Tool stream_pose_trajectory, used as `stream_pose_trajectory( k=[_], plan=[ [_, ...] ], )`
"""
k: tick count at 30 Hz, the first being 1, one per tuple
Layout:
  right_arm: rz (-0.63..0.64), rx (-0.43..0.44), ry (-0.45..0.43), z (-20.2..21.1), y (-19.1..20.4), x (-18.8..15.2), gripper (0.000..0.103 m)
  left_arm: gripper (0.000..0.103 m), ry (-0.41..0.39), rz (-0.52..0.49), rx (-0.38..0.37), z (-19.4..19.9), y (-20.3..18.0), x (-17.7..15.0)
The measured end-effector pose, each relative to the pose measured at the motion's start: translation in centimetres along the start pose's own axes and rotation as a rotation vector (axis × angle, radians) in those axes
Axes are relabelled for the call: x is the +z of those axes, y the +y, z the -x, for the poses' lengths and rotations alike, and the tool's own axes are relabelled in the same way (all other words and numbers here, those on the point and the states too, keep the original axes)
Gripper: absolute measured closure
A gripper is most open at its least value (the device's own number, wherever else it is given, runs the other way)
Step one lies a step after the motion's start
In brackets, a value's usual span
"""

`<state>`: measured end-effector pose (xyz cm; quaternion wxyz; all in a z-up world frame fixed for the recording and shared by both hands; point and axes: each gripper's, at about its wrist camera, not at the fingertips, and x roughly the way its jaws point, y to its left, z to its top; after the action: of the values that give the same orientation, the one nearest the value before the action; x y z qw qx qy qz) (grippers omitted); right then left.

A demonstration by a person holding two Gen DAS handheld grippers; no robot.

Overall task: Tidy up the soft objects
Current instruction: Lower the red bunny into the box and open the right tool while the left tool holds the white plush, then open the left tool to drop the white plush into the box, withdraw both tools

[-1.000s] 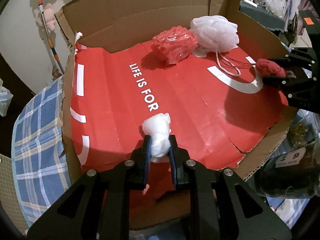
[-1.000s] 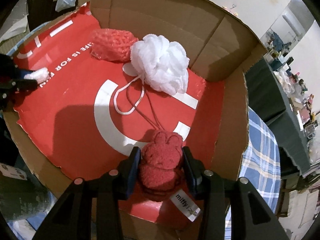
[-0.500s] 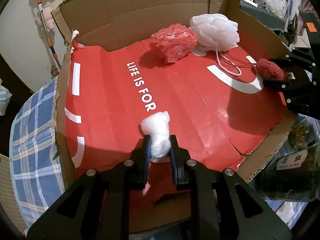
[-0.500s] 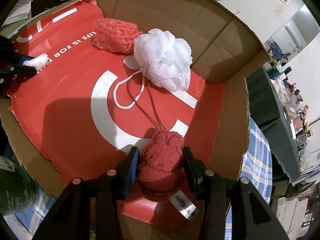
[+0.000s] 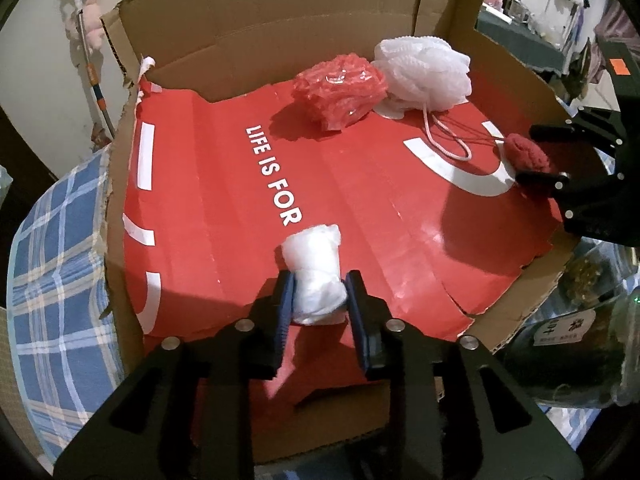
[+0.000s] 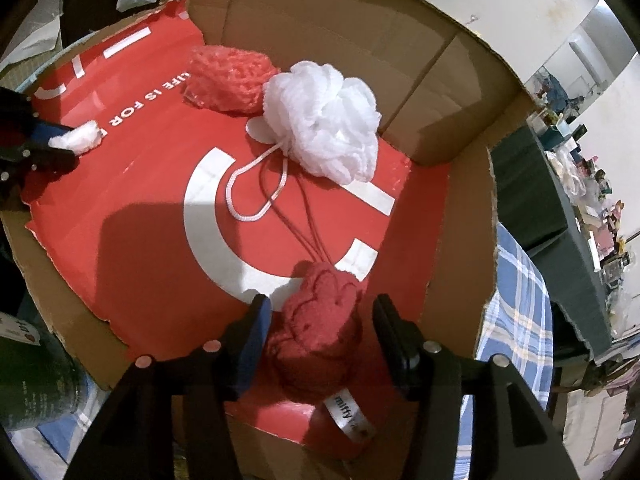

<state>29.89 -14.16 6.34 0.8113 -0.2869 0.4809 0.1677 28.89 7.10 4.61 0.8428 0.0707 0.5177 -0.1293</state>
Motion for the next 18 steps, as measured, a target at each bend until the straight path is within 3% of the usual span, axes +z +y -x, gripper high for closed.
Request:
stream_pose_trajectory(
  k=[4, 9, 13, 18],
  plan=[
    [-0.019, 0.014, -0.012, 0.5, -0.5, 0.0, 0.041, 0.047, -0.026, 0.003, -0.048, 0.8, -0.2, -0.1],
    [-0.046, 0.028, -0.042, 1.9, -1.0, -0.1, 0.04, 0.044, -0.063, -0.007, -0.003, 2.7, -0.9, -0.1],
    [-0.082, 0.041, -0.079, 3.6, -1.7, -0.4, 0.029, 0.043, -0.108, 0.012, 0.007, 5.1, -1.2, -0.6],
    [-0.146, 0.059, -0.173, 7.8, -2.4, -1.3, 0.016, 0.033, -0.242, 0.028, -0.001, 10.1, -2.3, -1.6]
  ],
)
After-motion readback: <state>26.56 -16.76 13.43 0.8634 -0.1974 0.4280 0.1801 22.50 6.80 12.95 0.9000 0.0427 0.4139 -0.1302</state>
